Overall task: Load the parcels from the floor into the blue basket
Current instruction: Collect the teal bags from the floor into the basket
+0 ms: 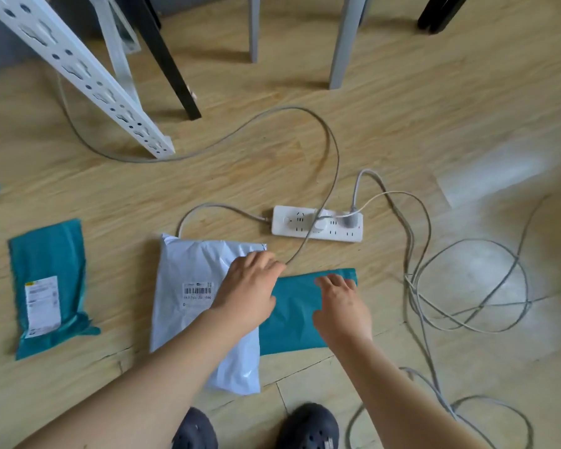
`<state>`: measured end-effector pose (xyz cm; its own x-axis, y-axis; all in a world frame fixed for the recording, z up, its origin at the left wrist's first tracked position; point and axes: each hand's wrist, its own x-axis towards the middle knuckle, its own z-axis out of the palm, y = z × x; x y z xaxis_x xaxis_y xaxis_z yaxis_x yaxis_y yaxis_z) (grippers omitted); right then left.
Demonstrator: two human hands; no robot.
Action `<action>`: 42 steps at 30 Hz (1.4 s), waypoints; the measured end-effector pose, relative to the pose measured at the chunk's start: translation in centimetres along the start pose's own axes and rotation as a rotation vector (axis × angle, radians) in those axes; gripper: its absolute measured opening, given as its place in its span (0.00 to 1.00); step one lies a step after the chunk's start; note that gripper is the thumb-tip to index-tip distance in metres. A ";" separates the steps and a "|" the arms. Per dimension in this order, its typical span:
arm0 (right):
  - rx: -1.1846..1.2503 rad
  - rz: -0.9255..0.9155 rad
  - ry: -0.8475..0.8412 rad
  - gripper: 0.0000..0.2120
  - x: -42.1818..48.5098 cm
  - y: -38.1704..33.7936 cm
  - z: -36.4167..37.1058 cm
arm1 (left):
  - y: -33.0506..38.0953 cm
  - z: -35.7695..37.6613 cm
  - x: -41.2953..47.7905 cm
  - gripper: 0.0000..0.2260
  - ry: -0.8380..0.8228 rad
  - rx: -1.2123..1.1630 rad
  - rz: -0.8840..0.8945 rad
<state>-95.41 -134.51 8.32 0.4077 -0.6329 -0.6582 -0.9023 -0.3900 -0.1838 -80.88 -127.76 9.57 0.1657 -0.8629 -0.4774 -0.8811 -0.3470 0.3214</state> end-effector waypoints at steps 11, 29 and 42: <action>-0.235 -0.074 -0.128 0.40 10.3 0.0 12.6 | -6.6 11.9 5.1 0.35 0.065 0.056 0.037; -0.191 0.071 -0.350 0.07 -3.4 -3.1 -2.0 | -1.7 -1.7 -4.6 0.25 -0.131 -0.118 0.008; -0.160 -0.307 0.317 0.15 -18.0 -11.8 -16.4 | 0.4 -18.6 -16.4 0.26 0.039 -0.197 -0.197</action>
<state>-89.79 -129.52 34.30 0.6979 -0.6350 -0.3311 -0.7100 -0.6739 -0.2041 -75.69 -120.63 32.76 0.3455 -0.7839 -0.5159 -0.7276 -0.5709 0.3803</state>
